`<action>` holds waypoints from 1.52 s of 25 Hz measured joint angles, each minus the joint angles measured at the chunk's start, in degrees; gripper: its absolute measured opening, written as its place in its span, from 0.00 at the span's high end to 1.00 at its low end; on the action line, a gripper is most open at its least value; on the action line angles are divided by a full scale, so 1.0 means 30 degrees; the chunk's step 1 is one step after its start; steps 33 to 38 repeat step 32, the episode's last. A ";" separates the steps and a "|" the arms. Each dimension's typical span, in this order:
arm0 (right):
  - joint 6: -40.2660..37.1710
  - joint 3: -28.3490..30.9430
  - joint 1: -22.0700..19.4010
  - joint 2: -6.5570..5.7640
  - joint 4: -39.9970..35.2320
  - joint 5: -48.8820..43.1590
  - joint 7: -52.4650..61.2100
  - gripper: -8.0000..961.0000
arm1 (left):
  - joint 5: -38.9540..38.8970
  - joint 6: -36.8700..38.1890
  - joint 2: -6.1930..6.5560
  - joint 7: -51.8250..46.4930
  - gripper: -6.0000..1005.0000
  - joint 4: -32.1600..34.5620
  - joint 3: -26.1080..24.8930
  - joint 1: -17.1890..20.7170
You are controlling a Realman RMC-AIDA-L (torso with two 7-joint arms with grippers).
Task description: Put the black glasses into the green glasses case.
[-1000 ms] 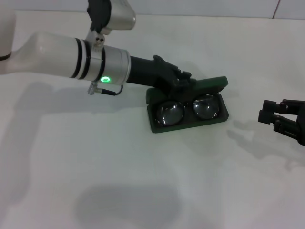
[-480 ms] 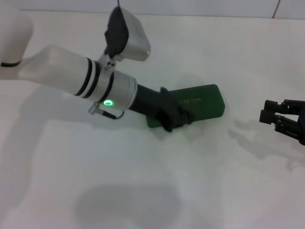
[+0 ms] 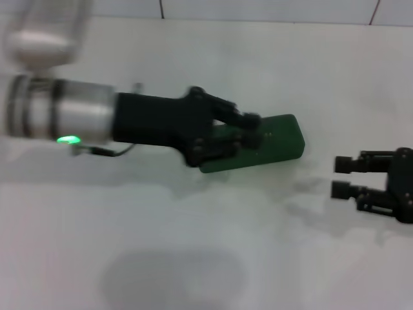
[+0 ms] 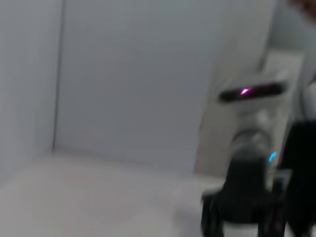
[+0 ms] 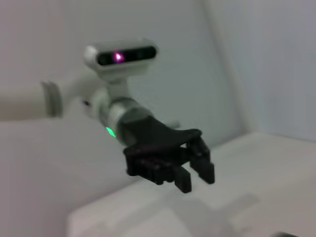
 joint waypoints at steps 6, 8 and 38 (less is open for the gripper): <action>-0.1184 -0.2794 0.0879 0.0256 -0.0104 0.3066 -0.0128 0.46 | -0.1923 0.3189 0.1013 0.0967 0.66 -0.0179 -0.0799 0.2424; -0.1196 -0.3790 0.1148 0.0254 -0.0219 0.4125 -0.0331 0.41 | -0.1885 0.3706 0.1184 0.1546 0.58 -0.0325 -0.0869 0.3074; 0.0245 -0.5654 0.2048 0.0304 0.1883 0.7188 -0.3135 0.17 | -0.2203 0.4617 0.1182 0.3176 0.26 -0.1788 -0.1769 0.3985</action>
